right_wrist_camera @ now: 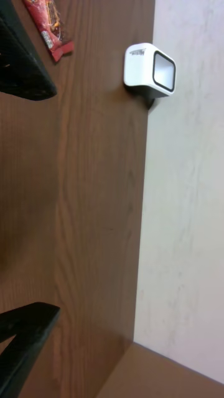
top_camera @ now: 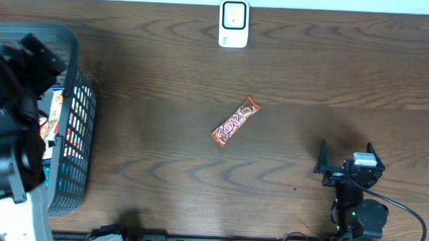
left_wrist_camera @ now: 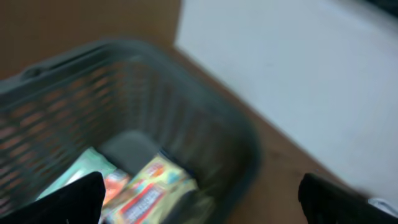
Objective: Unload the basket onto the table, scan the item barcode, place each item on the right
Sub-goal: 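Move the left gripper back into the basket toward the cream snack bag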
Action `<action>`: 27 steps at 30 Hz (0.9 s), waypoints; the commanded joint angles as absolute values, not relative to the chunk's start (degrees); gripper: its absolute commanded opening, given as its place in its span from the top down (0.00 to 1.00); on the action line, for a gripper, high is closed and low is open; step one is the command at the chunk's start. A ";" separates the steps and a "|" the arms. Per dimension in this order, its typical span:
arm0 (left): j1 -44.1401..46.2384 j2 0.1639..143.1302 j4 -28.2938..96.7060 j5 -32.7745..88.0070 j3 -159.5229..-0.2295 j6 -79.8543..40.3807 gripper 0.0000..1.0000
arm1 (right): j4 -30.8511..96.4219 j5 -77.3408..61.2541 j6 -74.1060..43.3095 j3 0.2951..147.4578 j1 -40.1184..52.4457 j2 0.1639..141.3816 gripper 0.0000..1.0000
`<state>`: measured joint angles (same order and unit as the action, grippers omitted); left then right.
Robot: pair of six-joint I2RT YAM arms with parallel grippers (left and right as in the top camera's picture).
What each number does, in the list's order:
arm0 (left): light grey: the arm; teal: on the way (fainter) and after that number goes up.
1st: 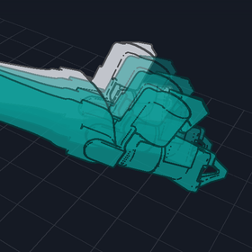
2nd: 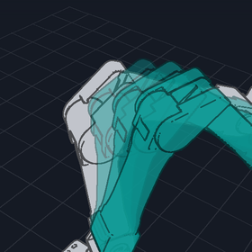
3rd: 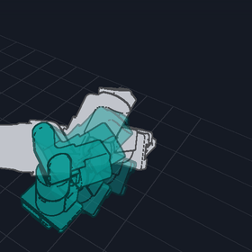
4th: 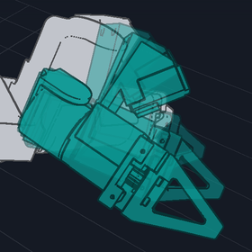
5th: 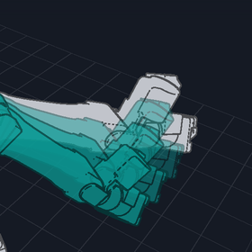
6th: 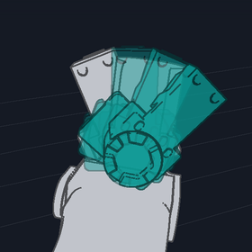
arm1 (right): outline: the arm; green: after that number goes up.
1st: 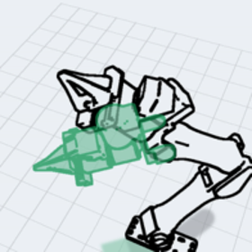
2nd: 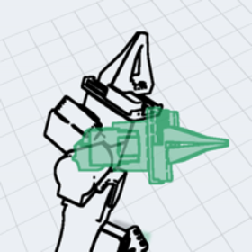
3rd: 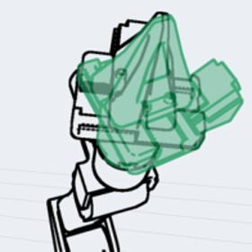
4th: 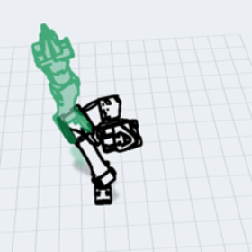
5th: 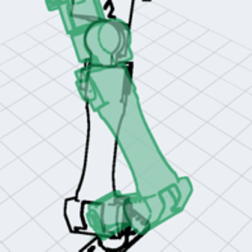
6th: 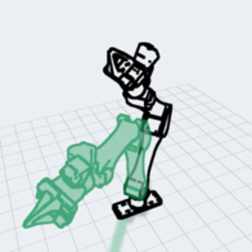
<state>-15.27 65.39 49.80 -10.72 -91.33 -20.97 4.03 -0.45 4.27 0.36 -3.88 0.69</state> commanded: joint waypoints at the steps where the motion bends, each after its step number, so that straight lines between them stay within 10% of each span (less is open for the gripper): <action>1: -19.22 68.38 52.10 -11.16 -92.14 -21.04 0.00 | 4.27 -0.34 4.97 0.32 -3.42 0.45 0.01; 27: -32.21 88.25 65.12 -5.08 -92.01 -25.56 0.00 | 4.27 -0.34 4.97 0.32 -3.42 0.45 0.01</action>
